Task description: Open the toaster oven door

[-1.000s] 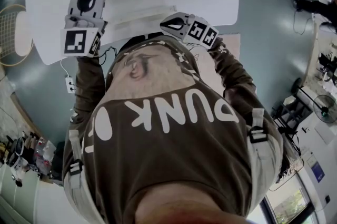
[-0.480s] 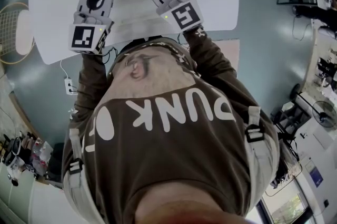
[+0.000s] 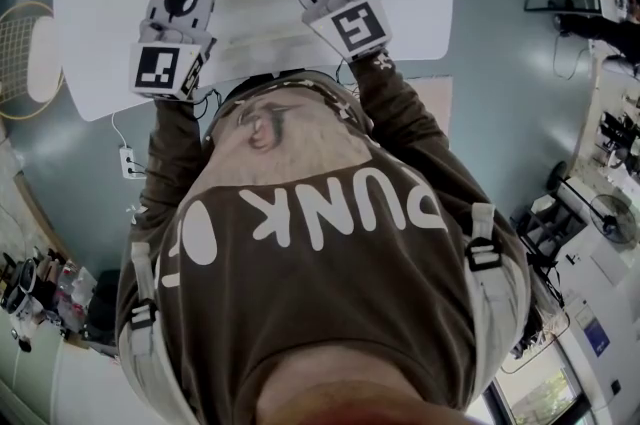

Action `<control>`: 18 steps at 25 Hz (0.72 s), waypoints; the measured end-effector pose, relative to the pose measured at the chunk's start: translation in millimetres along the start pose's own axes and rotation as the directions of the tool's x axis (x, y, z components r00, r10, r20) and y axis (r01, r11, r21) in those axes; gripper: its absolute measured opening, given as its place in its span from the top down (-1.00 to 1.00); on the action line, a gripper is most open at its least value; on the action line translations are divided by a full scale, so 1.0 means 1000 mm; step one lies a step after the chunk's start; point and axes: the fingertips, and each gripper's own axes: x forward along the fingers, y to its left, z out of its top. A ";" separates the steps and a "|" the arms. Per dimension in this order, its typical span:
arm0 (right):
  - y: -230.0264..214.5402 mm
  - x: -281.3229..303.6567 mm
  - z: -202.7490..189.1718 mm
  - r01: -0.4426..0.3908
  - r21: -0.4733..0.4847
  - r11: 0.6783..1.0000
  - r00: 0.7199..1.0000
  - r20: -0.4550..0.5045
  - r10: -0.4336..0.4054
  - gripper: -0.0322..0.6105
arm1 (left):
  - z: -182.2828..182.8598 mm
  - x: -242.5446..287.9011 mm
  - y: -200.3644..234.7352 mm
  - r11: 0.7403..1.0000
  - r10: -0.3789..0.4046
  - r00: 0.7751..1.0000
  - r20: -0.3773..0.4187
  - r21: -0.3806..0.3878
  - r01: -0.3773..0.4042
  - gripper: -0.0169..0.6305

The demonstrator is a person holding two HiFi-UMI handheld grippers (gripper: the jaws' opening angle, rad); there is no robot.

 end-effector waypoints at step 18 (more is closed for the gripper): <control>-0.005 -0.004 -0.004 0.005 -0.006 1.000 1.000 -0.025 -0.006 0.88 | 0.001 0.008 -0.006 1.000 -0.006 1.000 0.000 0.002 0.006 0.93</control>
